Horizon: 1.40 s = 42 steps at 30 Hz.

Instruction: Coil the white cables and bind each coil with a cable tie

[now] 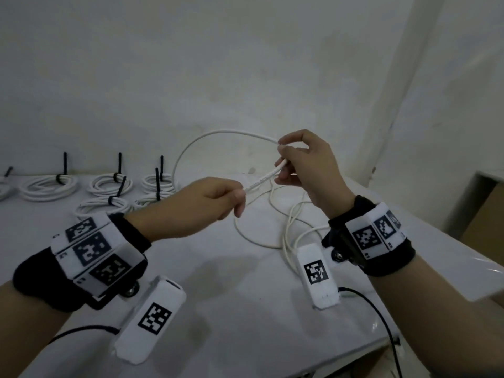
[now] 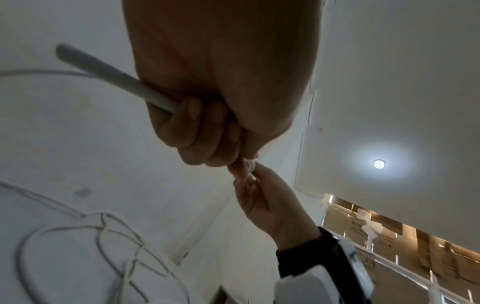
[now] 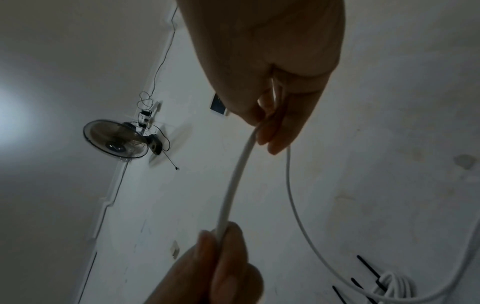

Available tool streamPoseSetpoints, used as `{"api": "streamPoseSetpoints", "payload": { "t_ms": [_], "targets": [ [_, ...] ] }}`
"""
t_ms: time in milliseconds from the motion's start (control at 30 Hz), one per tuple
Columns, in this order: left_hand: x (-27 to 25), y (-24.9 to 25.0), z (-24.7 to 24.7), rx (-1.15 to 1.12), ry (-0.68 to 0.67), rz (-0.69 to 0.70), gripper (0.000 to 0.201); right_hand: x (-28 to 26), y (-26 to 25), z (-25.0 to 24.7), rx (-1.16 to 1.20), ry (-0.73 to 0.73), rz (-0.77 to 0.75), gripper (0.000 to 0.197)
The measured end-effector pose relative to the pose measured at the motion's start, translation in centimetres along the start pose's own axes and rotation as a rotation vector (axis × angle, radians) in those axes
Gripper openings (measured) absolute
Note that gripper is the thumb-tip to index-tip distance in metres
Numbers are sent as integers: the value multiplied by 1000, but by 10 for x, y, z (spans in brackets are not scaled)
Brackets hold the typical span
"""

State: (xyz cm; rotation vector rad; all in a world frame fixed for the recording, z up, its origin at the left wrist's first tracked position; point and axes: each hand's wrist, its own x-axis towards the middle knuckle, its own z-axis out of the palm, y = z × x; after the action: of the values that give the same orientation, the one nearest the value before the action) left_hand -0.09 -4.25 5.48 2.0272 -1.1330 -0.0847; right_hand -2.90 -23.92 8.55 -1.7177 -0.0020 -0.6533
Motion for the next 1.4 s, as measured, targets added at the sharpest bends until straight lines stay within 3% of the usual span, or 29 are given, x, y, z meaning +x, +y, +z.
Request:
{"api": "streamPoseSetpoints", "payload": {
  "t_ms": [133,267,467,767,967,1067,1167,1300,1400],
  "targets": [
    [-10,-4,-22,-273,106,2,42,-3,4,14,-28,-99,-60,14],
    [-18,-9,-43,-439,245,-26,41,-4,9,16,-367,-230,-214,11],
    [-30,-32,-64,-544,165,-99,45,3,-12,38,-318,-203,-394,29],
    [-50,-28,-104,-1149,440,90,49,23,20,68,-315,-418,-382,7],
    [-58,-34,-123,-1313,557,236,54,34,38,94,-347,-319,-507,18],
    [-62,-40,-133,-1381,600,316,54,37,38,108,-374,-211,-685,24],
    [-66,-44,-142,-1429,645,391,50,37,36,120,-438,-144,-942,16],
    [-69,-46,-153,-1416,693,427,46,35,42,130,-610,-224,-1135,32],
    [-68,-47,-154,-1328,749,373,50,24,46,139,-751,-316,-1240,49]
  ]
}}
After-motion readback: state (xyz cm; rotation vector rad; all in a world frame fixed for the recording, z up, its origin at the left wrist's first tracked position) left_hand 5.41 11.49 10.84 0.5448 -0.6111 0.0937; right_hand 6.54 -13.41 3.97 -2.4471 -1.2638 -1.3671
